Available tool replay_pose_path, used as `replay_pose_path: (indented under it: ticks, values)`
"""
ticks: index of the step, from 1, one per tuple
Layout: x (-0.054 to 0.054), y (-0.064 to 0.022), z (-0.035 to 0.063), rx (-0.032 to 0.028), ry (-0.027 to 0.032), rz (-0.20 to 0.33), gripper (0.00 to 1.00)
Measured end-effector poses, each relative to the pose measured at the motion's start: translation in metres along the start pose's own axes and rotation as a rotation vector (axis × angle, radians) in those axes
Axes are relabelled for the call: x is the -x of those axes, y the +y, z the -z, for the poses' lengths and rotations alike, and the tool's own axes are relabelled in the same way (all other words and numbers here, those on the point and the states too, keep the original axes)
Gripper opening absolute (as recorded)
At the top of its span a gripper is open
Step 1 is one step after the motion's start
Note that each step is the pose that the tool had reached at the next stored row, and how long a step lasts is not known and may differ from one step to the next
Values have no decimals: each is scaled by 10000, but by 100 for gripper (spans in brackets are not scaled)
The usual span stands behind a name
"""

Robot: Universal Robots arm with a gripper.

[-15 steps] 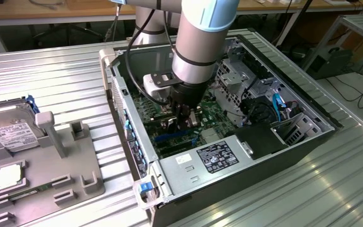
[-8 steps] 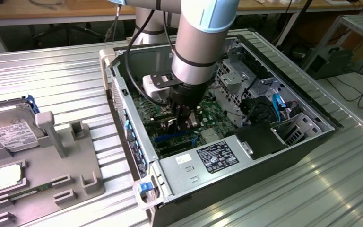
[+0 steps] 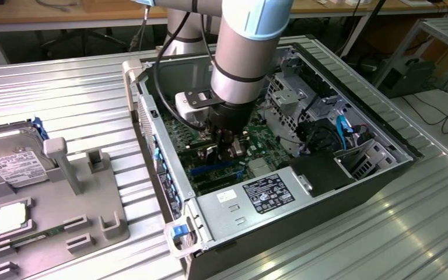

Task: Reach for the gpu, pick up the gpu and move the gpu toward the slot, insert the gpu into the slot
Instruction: 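Insert the gpu into the slot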

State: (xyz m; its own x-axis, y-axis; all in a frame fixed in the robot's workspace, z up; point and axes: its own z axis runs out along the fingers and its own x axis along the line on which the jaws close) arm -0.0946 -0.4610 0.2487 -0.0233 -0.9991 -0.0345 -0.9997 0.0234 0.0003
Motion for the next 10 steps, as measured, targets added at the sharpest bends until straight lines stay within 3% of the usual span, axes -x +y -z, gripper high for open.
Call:
replay_pose_path:
  ticks: [10]
  values:
    - [2, 20, -12, -1, -1, -18, 28]
